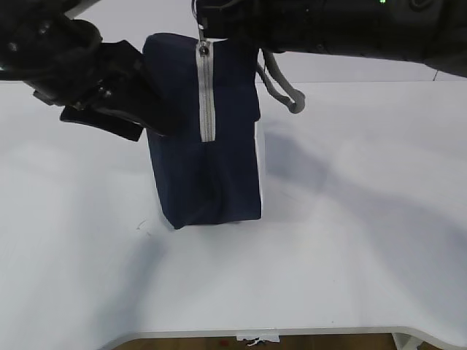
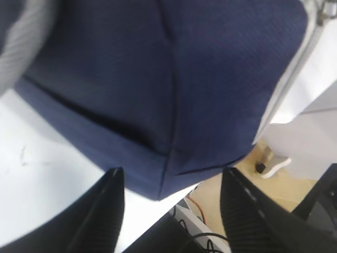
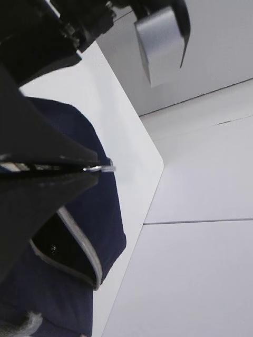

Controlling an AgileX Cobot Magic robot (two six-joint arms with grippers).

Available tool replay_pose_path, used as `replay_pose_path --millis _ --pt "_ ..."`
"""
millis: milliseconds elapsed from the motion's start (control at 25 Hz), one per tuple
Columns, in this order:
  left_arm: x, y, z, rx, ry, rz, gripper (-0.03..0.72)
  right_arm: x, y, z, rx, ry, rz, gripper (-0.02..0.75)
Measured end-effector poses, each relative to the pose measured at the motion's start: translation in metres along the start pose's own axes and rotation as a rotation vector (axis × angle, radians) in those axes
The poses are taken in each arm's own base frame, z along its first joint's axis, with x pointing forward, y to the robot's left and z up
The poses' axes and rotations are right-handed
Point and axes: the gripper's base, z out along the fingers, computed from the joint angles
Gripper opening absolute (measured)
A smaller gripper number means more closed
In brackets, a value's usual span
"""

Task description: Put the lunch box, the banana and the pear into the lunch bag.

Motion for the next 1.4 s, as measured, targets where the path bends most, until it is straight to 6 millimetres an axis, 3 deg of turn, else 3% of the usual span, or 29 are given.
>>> replay_pose_path --millis 440,640,680,760,1000,1120,1400 --pt "-0.012 0.007 0.028 -0.001 -0.059 0.023 0.434 0.000 0.000 0.000 0.000 -0.001 0.004 0.001" --pt "-0.012 0.008 0.030 -0.001 -0.062 0.054 0.174 0.000 0.000 0.000 0.002 0.000 0.006 0.001" --pt "-0.012 0.008 0.030 -0.001 -0.061 0.061 0.071 0.001 0.000 0.001 0.002 0.002 0.006 0.001" --pt "-0.012 0.008 0.030 0.000 -0.055 0.097 0.018 0.001 -0.001 0.001 0.002 0.004 0.007 0.001" --pt "-0.003 0.007 0.029 0.015 0.044 0.227 0.001 0.001 -0.001 0.001 0.002 0.004 0.009 0.001" --pt "-0.003 0.013 0.024 -0.072 0.107 0.333 0.000 0.002 0.000 0.001 0.009 0.008 0.009 0.001" --pt "0.003 0.019 0.021 -0.134 0.195 0.395 -0.001 0.005 -0.007 0.001 0.085 0.050 -0.005 0.001"
